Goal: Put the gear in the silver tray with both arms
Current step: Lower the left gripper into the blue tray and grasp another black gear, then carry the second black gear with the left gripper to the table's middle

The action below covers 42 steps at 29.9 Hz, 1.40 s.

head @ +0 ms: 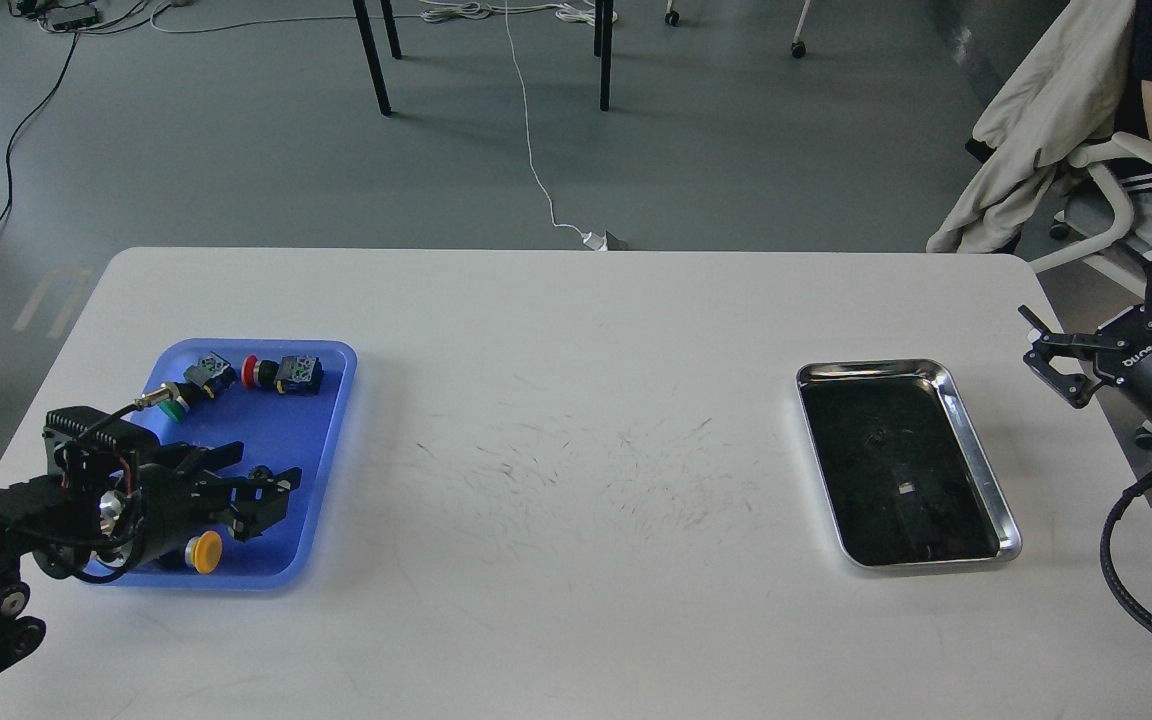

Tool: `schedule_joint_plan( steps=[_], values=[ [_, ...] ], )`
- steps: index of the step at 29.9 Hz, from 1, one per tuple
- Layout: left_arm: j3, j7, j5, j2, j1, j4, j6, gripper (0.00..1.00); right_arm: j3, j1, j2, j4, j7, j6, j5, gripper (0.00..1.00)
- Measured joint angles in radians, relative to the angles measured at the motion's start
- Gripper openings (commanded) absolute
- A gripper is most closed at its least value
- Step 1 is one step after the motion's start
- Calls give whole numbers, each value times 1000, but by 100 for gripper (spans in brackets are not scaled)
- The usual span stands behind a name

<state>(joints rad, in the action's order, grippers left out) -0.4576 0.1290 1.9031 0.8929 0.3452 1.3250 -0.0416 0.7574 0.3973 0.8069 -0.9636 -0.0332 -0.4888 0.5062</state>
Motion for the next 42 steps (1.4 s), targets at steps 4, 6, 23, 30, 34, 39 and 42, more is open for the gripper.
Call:
schedule_joint_plan(
  steps=[4, 6, 23, 30, 34, 39, 42],
  values=[
    [8, 2, 2, -10, 0, -28, 5, 52, 2, 0, 0, 0, 0, 0, 0, 97],
    [14, 11, 2, -15, 0, -35, 6, 44, 3, 0, 0, 0, 0, 0, 0, 97],
    [1, 26, 2, -8, 21, -45, 7, 7, 8, 0, 3, -1, 0, 0, 0, 97],
    [-25, -23, -82, 53, 173, 132, -23, 7, 19, 1, 11, -2, 0, 0, 0, 97],
    [-25, -91, -115, 5, 255, 238, -65, 7, 25, 2, 14, 6, 0, 0, 0, 97],
    [-16, -200, -118, -248, 303, 275, -100, 7, 27, 4, 26, 12, 1, 0, 0, 97],
    [4, -252, -94, -429, 307, 239, -107, 7, 39, 4, 29, 17, 1, 0, 0, 97]
  ],
)
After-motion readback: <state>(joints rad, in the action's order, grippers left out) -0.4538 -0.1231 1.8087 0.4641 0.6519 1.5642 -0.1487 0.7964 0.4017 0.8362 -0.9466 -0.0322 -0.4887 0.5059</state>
